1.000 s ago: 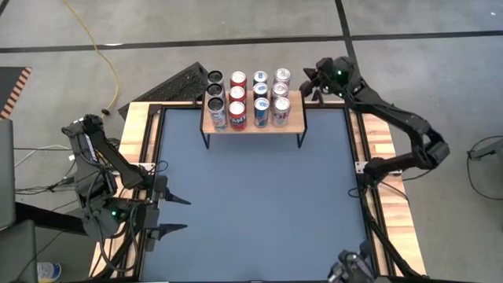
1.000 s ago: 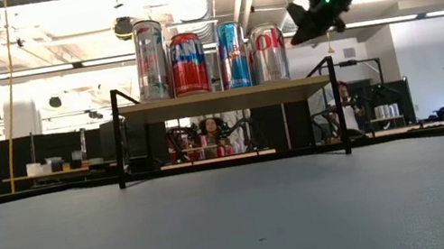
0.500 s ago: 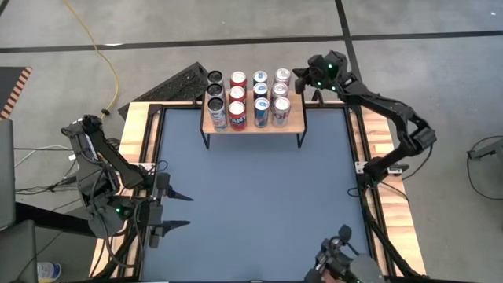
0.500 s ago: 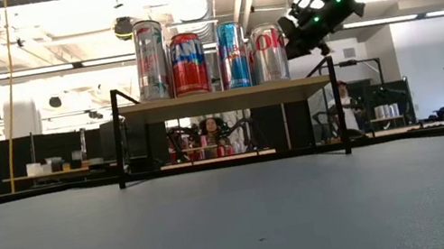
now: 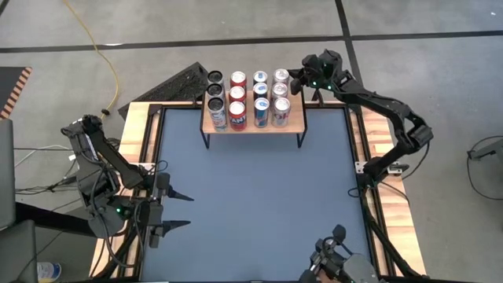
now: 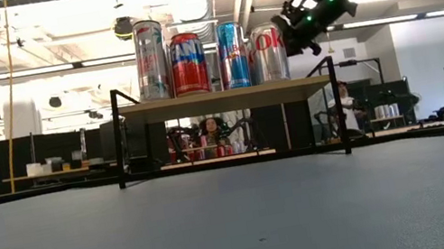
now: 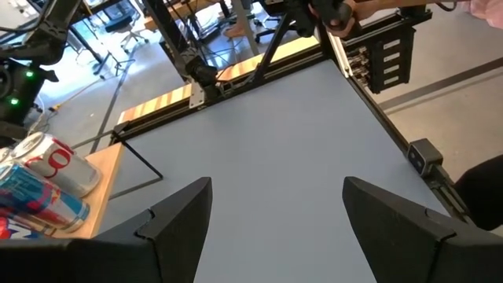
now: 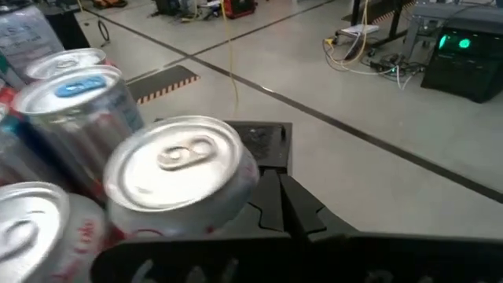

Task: Place canned beverage on shelf
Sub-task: Adjust the white soda can

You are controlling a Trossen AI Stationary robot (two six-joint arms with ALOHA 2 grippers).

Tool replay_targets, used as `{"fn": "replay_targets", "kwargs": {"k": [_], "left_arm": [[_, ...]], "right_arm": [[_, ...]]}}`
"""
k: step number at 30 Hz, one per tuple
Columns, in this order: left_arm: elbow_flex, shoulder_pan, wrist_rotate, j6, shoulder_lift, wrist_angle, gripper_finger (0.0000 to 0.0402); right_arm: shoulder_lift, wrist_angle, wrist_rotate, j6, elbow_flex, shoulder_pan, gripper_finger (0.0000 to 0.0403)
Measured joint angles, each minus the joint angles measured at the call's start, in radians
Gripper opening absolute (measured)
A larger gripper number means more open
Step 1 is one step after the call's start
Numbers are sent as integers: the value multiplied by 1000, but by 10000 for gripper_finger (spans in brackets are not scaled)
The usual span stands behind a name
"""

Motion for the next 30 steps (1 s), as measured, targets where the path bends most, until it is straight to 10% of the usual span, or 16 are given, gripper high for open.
{"fn": "replay_targets", "kwargs": {"k": [30], "left_arm": [[0,0,-2,15,0,1,275]], "right_arm": [[-41,-111,100,-50,0,58,0]]}}
